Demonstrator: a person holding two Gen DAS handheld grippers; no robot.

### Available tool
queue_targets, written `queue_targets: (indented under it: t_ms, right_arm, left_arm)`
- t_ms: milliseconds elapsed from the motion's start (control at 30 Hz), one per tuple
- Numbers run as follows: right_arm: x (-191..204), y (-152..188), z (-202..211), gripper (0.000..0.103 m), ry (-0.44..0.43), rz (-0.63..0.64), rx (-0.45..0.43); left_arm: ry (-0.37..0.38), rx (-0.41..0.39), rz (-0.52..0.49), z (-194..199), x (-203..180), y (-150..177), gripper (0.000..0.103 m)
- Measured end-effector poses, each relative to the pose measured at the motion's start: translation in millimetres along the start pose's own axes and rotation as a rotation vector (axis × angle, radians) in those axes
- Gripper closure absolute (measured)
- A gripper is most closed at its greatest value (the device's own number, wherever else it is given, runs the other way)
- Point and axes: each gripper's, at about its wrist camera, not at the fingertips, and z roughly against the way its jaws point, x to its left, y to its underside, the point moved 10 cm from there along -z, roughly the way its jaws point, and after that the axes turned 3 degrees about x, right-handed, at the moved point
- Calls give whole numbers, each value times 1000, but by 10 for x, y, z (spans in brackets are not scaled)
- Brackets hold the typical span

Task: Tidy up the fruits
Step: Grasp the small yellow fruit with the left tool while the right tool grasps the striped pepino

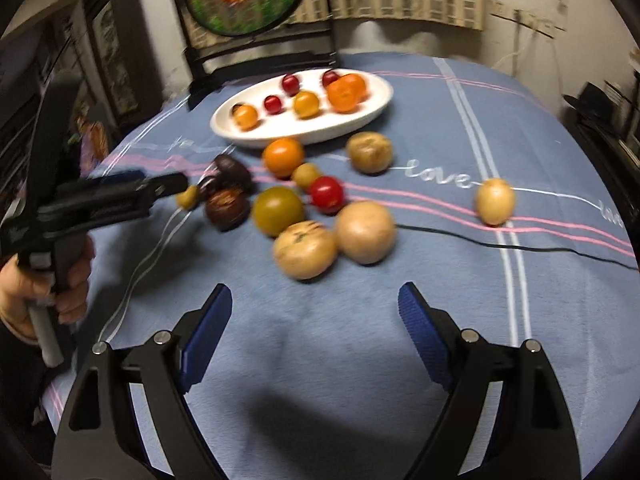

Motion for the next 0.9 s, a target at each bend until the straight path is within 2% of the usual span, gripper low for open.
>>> queue_targets:
  t_ms: [233,333,400,433,567,633,833,900]
  right_arm:
    - [108,-76,-285,20,56,35,67]
    - [115,-112,-423,32,63,24,93]
    - [124,-125,-484,34,63,15,101]
    - [132,-132,-507,38,61,16,101]
    - [67,-179,-516,56,59,-18,61]
    - [22,-190,-506,60,44,-41,44]
    - [52,-228,-374,60,-2,-39,13]
    - [67,-241,-321,60,-13,-39,-1]
  left_arm:
    - [20,-8,20,-4,100,-7,16]
    - [31,18,26,-58,118,26,16]
    - [44,36,31,-86,116,45,16]
    - [46,41,31,-95,115,53,16]
    - [49,65,21,-137,95,98,16]
    - [51,81,13,-167,87,129,16]
    - [6,103,-23,-236,97,194,17]
    - [2,103,-26,-256,103,197,25]
